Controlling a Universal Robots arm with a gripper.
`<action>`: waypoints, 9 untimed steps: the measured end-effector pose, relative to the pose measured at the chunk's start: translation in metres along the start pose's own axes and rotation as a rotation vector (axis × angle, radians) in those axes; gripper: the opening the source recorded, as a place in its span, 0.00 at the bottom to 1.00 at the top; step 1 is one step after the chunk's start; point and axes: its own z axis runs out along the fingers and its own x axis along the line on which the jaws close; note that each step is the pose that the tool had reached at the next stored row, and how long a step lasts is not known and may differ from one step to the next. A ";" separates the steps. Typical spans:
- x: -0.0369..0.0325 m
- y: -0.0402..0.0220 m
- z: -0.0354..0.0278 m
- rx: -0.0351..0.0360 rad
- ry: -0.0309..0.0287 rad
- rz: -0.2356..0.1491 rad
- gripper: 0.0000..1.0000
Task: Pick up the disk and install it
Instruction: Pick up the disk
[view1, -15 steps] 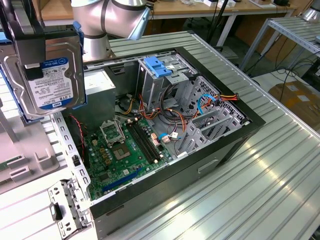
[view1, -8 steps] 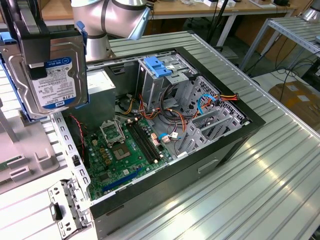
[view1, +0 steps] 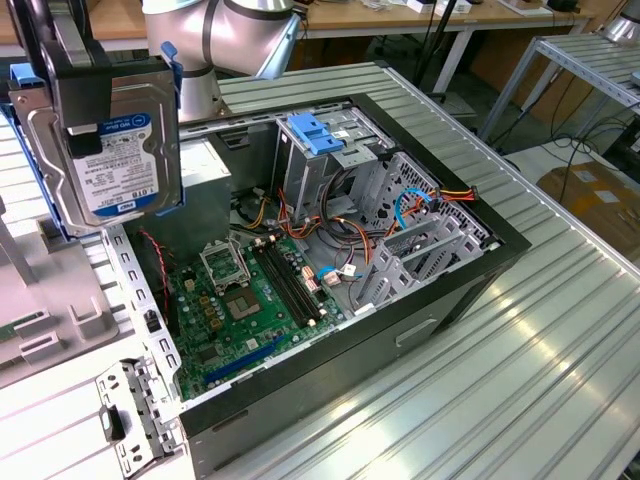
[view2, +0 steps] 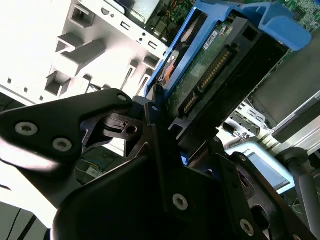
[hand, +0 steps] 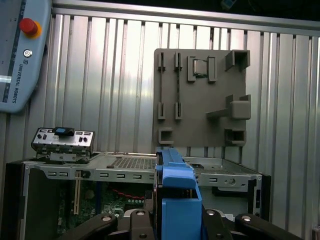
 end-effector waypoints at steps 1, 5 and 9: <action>0.0001 -0.0005 0.0000 0.0000 0.0000 0.000 0.37; 0.0004 -0.0039 -0.0001 0.0001 -0.0001 0.000 0.37; 0.0006 -0.0059 -0.0002 0.0001 -0.0001 0.000 0.37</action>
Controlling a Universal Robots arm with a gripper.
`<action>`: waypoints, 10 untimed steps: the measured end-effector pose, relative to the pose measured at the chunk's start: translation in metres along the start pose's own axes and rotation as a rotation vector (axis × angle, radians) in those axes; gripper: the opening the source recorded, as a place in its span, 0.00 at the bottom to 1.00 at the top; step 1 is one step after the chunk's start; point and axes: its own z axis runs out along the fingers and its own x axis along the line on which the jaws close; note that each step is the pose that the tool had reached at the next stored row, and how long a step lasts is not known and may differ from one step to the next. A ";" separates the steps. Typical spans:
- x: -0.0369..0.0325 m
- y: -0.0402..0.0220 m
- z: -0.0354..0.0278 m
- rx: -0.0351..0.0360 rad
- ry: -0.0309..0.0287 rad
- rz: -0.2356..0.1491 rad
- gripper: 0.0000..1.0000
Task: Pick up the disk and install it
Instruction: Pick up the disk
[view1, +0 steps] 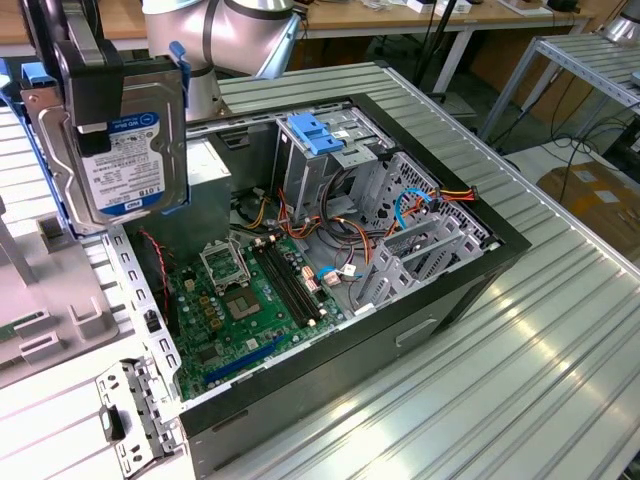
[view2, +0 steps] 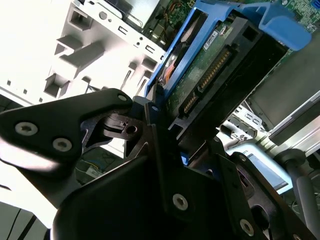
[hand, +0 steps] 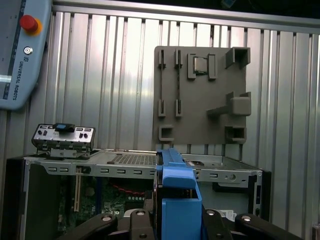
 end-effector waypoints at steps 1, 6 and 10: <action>0.0000 -0.0005 -0.0001 -0.0001 0.0001 0.000 0.37; 0.0004 -0.0034 -0.0002 0.0000 0.0001 0.000 0.37; 0.0007 -0.0068 -0.0003 0.0000 0.0000 0.000 0.37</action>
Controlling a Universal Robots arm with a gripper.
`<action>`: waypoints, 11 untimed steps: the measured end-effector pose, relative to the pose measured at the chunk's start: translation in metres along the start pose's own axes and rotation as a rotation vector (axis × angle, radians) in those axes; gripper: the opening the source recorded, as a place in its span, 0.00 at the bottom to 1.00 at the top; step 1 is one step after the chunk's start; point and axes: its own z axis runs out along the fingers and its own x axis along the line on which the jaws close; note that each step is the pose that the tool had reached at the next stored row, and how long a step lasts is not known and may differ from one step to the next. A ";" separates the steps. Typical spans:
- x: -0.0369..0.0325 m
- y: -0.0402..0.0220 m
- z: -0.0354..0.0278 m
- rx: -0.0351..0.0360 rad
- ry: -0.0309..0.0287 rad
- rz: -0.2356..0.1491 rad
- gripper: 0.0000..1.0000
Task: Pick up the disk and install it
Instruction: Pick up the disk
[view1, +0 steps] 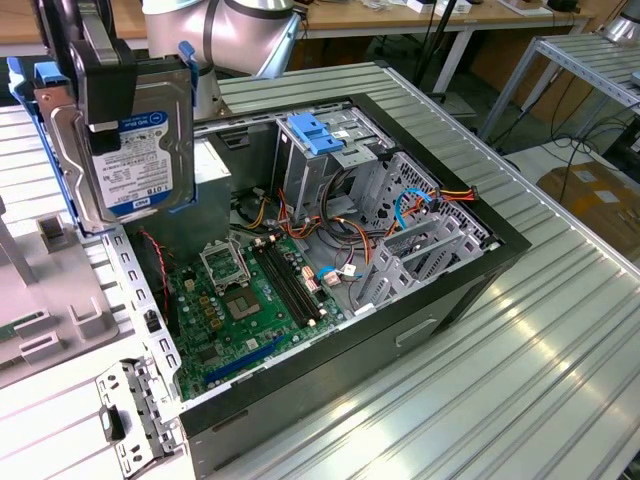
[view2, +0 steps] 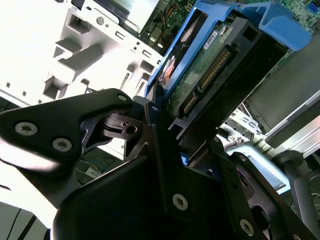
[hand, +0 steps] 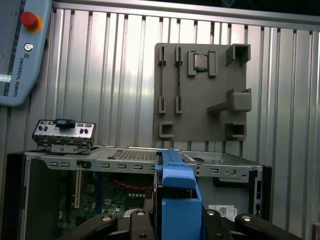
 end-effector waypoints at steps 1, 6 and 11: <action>0.0000 -0.0006 0.0000 0.0000 0.0000 0.000 0.37; 0.0003 -0.0046 -0.0002 0.0000 0.0000 0.000 0.37; 0.0006 -0.0080 -0.0003 0.0000 0.0000 0.000 0.37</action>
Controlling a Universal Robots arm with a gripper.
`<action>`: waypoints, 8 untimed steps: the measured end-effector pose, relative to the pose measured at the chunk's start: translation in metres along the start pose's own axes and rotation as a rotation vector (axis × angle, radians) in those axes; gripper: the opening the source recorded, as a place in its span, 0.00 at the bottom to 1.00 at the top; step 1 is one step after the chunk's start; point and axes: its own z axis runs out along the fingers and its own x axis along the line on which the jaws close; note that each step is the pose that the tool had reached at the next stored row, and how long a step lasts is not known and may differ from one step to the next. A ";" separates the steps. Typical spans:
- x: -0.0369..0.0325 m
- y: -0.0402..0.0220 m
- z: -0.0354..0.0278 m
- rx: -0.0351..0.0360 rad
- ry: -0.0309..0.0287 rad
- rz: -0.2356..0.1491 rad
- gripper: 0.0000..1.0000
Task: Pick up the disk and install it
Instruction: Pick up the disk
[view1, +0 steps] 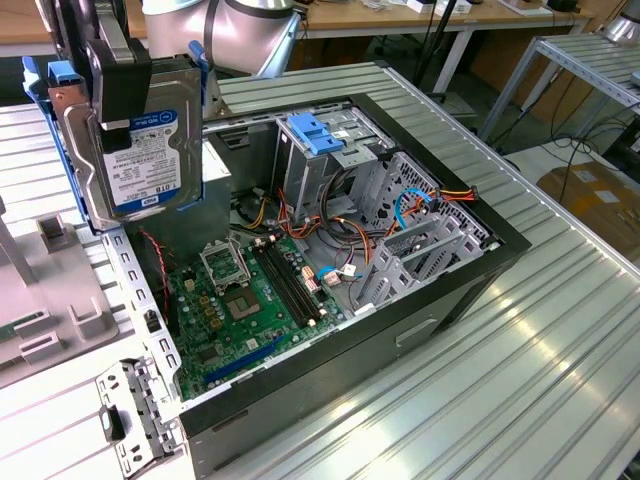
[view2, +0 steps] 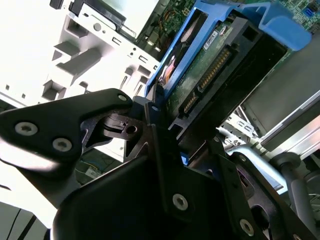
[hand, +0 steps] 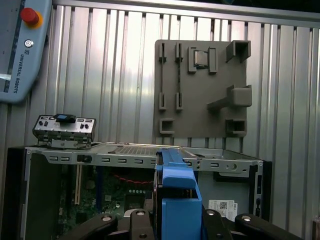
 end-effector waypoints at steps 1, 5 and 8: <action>0.0000 -0.0006 0.0000 0.0000 0.0000 0.000 0.37; 0.0003 -0.0054 -0.0002 0.0000 0.0000 0.000 0.37; 0.0004 -0.0073 -0.0003 0.0000 0.0001 0.000 0.37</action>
